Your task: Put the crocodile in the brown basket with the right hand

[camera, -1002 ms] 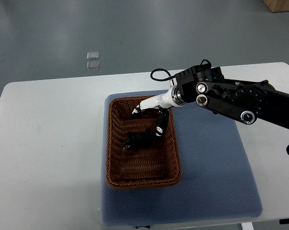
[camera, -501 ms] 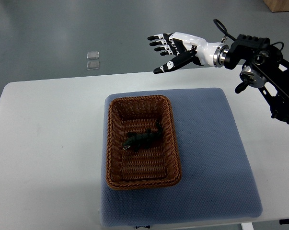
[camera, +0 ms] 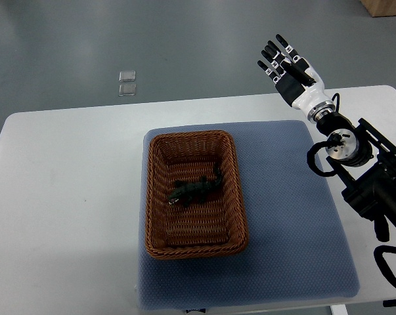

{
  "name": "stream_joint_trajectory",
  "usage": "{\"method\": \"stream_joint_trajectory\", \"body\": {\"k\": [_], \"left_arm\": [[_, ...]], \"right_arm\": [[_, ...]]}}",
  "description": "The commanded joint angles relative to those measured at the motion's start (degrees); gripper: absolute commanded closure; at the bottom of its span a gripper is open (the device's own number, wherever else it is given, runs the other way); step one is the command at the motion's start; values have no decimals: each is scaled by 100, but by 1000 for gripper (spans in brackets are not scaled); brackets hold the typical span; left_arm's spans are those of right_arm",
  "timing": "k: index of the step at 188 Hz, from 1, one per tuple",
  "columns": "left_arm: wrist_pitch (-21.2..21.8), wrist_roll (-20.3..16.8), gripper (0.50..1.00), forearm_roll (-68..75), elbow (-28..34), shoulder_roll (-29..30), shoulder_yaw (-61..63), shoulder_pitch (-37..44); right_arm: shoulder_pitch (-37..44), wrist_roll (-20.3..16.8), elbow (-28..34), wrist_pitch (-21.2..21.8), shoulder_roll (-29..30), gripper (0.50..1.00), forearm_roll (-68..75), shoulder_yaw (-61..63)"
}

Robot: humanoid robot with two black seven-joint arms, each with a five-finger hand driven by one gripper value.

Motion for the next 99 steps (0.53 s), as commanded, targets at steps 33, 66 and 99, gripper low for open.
{"method": "stream_joint_trajectory", "body": {"k": [33, 66, 99], "left_arm": [[9, 0, 500, 0, -11, 0, 0, 0], [9, -1, 500, 0, -2, 0, 0, 0], [9, -1, 500, 0, 24, 0, 0, 0]], "right_arm": [[-56, -221, -101, 10, 16, 570, 1140, 2], [-100, -159, -101, 10, 25, 570, 1237, -6], [-118, -142, -75, 1, 25, 570, 1237, -6]]}}
